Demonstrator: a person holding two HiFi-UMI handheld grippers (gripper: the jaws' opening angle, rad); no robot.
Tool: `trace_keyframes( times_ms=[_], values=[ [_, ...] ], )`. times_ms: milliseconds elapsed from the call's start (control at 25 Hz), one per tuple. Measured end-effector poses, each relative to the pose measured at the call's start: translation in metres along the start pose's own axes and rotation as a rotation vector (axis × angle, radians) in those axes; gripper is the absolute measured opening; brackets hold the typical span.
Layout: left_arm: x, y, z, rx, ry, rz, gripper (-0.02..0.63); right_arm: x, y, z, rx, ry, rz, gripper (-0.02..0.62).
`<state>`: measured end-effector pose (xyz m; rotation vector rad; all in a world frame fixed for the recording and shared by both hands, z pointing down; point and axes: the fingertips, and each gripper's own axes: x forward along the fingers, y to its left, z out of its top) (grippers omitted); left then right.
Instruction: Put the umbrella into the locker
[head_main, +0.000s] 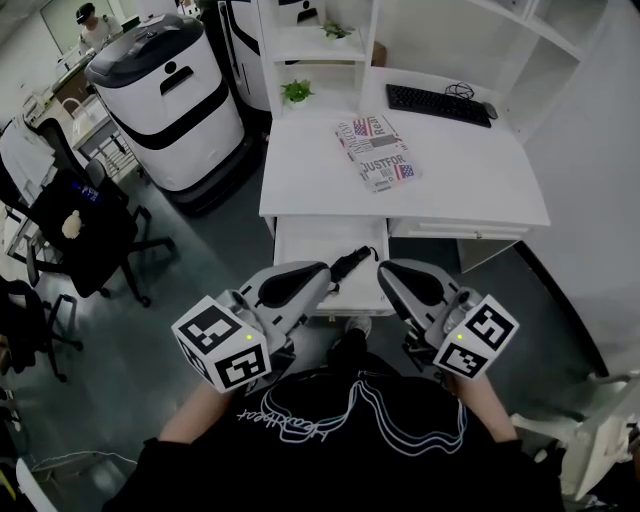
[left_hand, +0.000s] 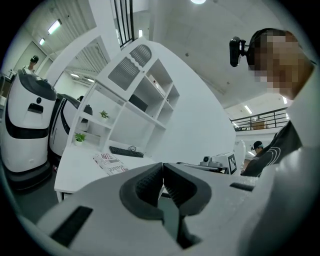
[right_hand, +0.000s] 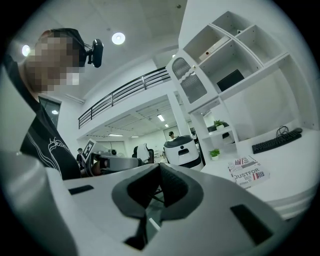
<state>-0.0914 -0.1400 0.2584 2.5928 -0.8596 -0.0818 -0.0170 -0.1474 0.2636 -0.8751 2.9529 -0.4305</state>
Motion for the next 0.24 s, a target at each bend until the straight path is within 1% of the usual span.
trace_keyframes(
  times_ms=[240],
  values=[
    [0.014,0.012,-0.011,-0.007,0.031,-0.004,0.006,0.004,-0.02,-0.012,0.033,0.013,-0.026,0.003]
  ],
)
